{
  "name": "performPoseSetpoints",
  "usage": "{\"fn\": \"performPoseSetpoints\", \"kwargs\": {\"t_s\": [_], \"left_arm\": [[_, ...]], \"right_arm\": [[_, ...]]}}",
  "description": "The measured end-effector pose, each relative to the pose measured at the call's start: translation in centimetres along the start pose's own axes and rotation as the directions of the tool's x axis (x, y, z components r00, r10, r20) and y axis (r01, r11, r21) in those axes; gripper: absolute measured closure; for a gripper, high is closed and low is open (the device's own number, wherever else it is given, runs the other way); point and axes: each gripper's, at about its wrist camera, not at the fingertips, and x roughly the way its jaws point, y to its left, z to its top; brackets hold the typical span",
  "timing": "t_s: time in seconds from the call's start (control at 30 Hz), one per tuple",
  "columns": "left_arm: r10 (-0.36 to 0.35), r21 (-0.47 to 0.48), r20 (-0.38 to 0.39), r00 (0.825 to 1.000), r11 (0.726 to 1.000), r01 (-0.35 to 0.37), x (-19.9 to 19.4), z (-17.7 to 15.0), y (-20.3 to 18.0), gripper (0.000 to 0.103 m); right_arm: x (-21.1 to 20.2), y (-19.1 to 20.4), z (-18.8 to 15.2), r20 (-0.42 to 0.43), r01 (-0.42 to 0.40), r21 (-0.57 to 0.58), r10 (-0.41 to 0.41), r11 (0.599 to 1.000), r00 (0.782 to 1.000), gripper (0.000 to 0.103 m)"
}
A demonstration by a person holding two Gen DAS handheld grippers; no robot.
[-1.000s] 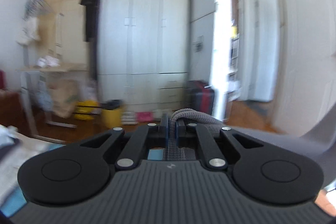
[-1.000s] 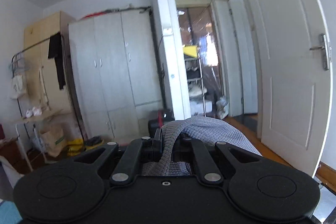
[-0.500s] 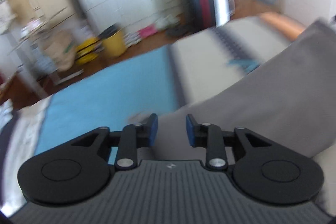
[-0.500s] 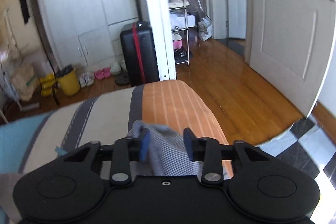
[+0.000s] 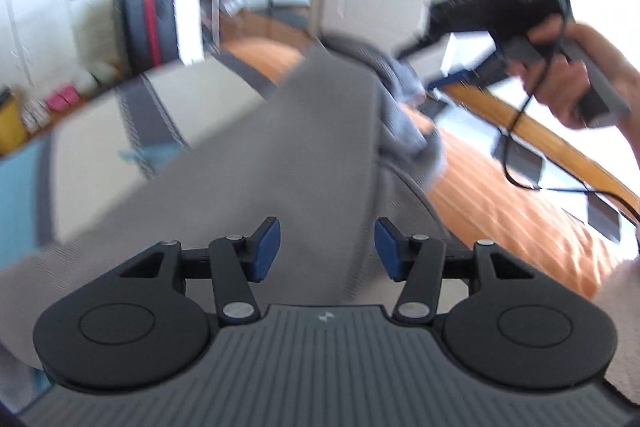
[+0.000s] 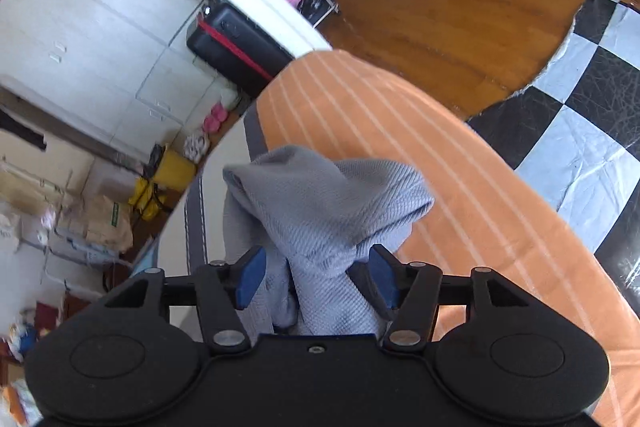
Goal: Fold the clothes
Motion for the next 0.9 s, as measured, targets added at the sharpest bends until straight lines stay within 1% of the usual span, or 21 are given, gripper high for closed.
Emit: {"fn": "performPoseSetpoints", "kwargs": {"t_s": [0.1, 0.13, 0.17, 0.2, 0.23, 0.27, 0.33, 0.37, 0.4, 0.43, 0.47, 0.5, 0.57, 0.6, 0.63, 0.7, 0.8, 0.9], "left_arm": [[0.002, -0.013, -0.062, 0.998, 1.000, -0.003, 2.4, -0.1, -0.3, 0.051], [0.003, -0.022, -0.069, 0.998, 1.000, -0.004, 3.2, 0.2, -0.3, 0.050], [0.003, -0.033, -0.071, 0.997, 0.999, -0.005, 3.9, 0.5, -0.2, 0.046], [0.008, -0.047, -0.068, 0.998, 0.999, -0.011, 4.7, 1.0, 0.0, 0.042], [0.008, -0.058, -0.069, 0.998, 0.998, -0.012, 5.4, 1.6, 0.2, 0.041], [0.007, -0.069, -0.073, 0.997, 0.998, -0.012, 6.0, 2.1, 0.5, 0.041], [0.022, -0.051, -0.090, 0.996, 0.998, -0.027, 6.8, 2.6, 0.4, 0.042], [0.034, -0.024, -0.089, 0.995, 0.999, -0.037, 6.8, 2.6, 0.2, 0.048], [0.047, 0.008, -0.083, 0.995, 0.999, -0.047, 6.6, 2.4, 0.0, 0.068], [0.060, 0.041, -0.077, 0.995, 0.998, -0.057, 6.4, 2.2, -0.3, 0.080], [0.089, 0.083, -0.074, 0.993, 0.993, -0.083, 6.2, 2.0, -0.5, 0.098], [0.137, 0.138, -0.063, 0.989, 0.982, -0.127, 6.0, 1.9, -0.9, 0.098], [0.211, 0.249, -0.028, 0.977, 0.948, -0.198, 5.4, 2.3, -1.8, 0.098], [0.234, 0.274, -0.009, 0.972, 0.936, -0.222, 5.0, 2.6, -1.9, 0.098], [0.249, 0.271, 0.002, 0.968, 0.932, -0.241, 4.7, 3.2, -1.7, 0.098], [0.288, 0.234, 0.020, 0.957, 0.930, -0.284, 4.0, 4.1, -0.6, 0.098], [0.362, 0.234, 0.049, 0.931, 0.902, -0.363, 3.5, 5.0, 1.0, 0.098], [0.424, 0.221, 0.064, 0.904, 0.877, -0.427, 3.3, 5.7, 2.5, 0.098]], "right_arm": [[1.0, 1.1, -0.8, -0.039, -0.006, -0.066, 0.004, 0.998, 0.999, 0.038], [1.5, 1.3, -1.0, -0.045, -0.033, -0.051, 0.030, 0.998, 0.999, 0.036], [2.0, 1.4, -1.0, -0.054, -0.065, -0.025, 0.064, 0.998, 0.996, 0.036], [2.5, 1.7, -1.2, -0.062, -0.080, -0.014, 0.079, 0.997, 0.995, 0.036], [3.1, 2.1, -1.4, -0.071, -0.085, -0.011, 0.084, 0.996, 0.994, 0.036], [3.5, 2.5, -1.5, -0.070, -0.064, -0.028, 0.062, 0.998, 0.996, 0.036], [4.2, 3.2, -1.8, -0.053, 0.007, -0.083, -0.011, 0.997, 0.999, 0.036], [4.5, 3.3, -1.9, -0.046, 0.038, -0.104, -0.043, 0.994, 0.998, 0.036], [4.7, 3.1, -2.0, -0.042, 0.065, -0.113, -0.070, 0.991, 0.997, 0.034], [5.0, 3.0, -2.1, -0.044, 0.080, -0.110, -0.085, 0.991, 0.995, 0.031], [5.2, 2.8, -2.3, -0.047, 0.090, -0.104, -0.095, 0.991, 0.994, 0.027], [5.4, 2.6, -2.5, -0.051, 0.100, -0.097, -0.105, 0.990, 0.993, 0.021], [5.5, 2.5, -2.5, -0.058, 0.099, -0.087, -0.104, 0.991, 0.993, 0.021], [5.4, 2.6, -2.4, -0.054, 0.100, -0.080, -0.104, 0.992, 0.993, 0.021], [5.3, 2.6, -2.2, -0.044, 0.099, -0.071, -0.103, 0.993, 0.994, 0.021], [4.9, 2.7, -1.9, -0.029, 0.082, -0.044, -0.083, 0.996, 0.996, 0.021], [3.9, 2.2, -1.4, -0.013, 0.018, 0.017, -0.017, 1.000, 1.000, 0.021], [2.7, 1.3, -1.1, 0.032, -0.012, 0.068, 0.010, 0.998, 0.999, 0.021]]}}
